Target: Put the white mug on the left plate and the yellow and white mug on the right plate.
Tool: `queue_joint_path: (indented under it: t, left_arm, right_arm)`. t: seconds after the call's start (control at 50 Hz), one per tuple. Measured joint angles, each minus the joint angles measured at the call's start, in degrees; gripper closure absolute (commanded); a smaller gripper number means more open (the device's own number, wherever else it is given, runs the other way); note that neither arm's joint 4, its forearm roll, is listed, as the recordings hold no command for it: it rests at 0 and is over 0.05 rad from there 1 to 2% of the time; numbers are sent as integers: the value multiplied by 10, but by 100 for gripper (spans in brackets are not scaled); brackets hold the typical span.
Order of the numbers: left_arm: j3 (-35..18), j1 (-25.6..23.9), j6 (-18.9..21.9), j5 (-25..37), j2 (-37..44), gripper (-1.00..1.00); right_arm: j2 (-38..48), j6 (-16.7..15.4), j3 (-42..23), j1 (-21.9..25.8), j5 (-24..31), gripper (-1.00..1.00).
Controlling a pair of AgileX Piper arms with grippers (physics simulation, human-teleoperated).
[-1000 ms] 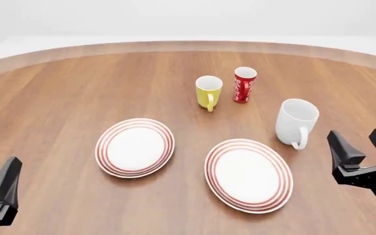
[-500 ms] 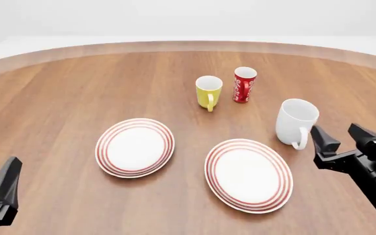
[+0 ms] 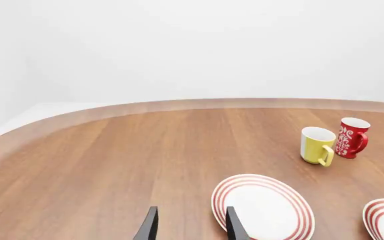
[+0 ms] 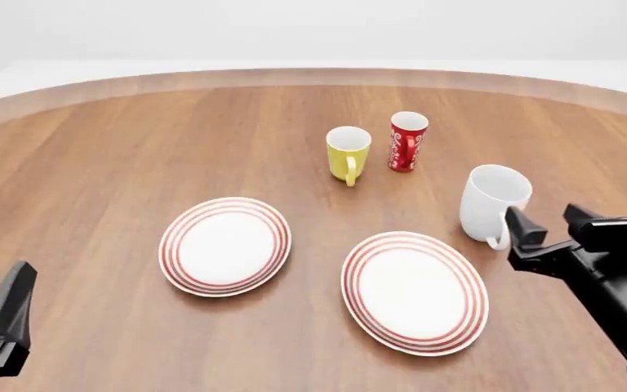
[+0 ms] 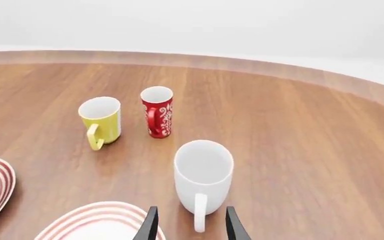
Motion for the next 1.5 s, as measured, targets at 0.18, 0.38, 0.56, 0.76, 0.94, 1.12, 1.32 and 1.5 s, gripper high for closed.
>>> queue_joint_path:
  t: [0.18,0.38,0.56,0.76,0.94,1.12,1.32,1.5]
  left_arm:
    - [0,0,0,0,0,-100]
    - [0,0,0,0,0,-100]
    - [0,0,0,0,0,-100]
    - [0,0,0,0,0,-100]
    - [0,0,0,0,0,-100]
    - [0,0,0,0,0,-100]
    - [0,0,0,0,0,-100]
    - [0,0,0,0,0,-100]
  right_arm:
    - [44,2,-3,0,-26,-100]
    - [92,10,-10,-2,-46,-100]
    - [124,15,-18,-6,-57,-100]
    - [153,19,-32,-11,-61,-100]
    - [175,21,-42,-14,-66,-100]
    - [194,22,-54,-16,-66,-100]
    - [212,21,-66,-19,-61,-100]
    - [239,23,-89,-24,-41,-100]
